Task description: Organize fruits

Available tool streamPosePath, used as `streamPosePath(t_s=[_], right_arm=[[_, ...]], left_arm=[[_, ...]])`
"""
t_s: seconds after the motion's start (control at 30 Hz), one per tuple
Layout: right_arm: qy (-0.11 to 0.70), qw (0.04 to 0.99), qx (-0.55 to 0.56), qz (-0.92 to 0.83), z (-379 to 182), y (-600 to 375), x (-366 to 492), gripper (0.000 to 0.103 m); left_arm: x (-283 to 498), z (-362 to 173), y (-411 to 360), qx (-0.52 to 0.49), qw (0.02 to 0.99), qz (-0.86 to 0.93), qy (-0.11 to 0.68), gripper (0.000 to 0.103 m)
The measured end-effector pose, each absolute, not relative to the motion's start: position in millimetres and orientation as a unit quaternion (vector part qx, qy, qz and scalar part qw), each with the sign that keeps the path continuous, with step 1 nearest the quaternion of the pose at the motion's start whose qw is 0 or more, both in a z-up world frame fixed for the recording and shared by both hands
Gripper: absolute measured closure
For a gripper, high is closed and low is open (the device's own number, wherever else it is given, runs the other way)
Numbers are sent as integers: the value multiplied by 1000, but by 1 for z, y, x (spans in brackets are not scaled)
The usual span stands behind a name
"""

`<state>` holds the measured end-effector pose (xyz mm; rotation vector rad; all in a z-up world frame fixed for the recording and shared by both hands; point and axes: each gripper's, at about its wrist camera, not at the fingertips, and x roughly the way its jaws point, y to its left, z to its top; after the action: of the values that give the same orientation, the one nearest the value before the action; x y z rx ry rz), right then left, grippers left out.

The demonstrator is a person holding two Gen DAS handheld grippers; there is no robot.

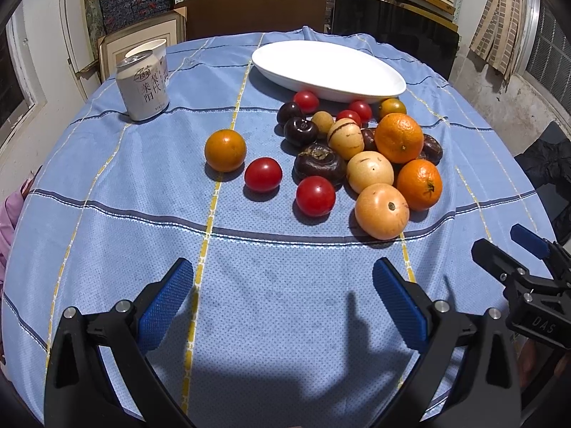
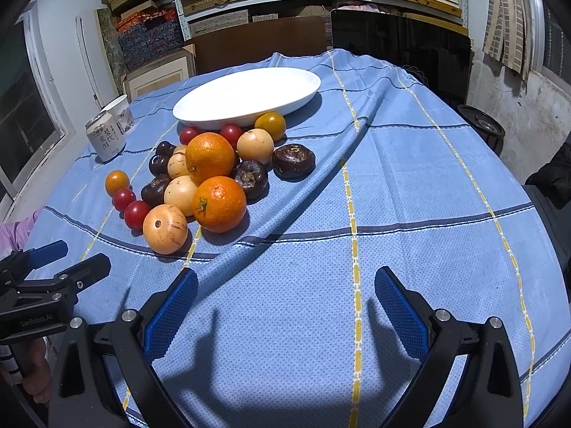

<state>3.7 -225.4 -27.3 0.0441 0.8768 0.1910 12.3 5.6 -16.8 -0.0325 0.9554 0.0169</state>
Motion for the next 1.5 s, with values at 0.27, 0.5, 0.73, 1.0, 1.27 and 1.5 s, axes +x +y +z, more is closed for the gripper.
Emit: streamPosePath(t_s=[0.27, 0.5, 0.73, 1.0, 1.27, 1.5], right_arm=[[425, 900, 21, 94, -30, -224, 3, 3], [426, 899, 20, 95, -32, -224, 3, 3], [427, 899, 20, 95, -32, -223, 3, 3], [428, 898, 21, 97, -34, -223, 4, 3], [429, 898, 21, 99, -33, -223, 3, 3], [429, 898, 21, 98, -33, -223, 3, 3]], left_arm=[[12, -18, 5, -15, 887, 8, 461, 4], [12, -19, 5, -15, 886, 8, 463, 4], [12, -22, 4, -14, 885, 7, 466, 4], [13, -21, 4, -14, 885, 7, 466, 4], [13, -21, 4, -14, 884, 7, 467, 4], [13, -21, 4, -14, 884, 7, 467, 4]])
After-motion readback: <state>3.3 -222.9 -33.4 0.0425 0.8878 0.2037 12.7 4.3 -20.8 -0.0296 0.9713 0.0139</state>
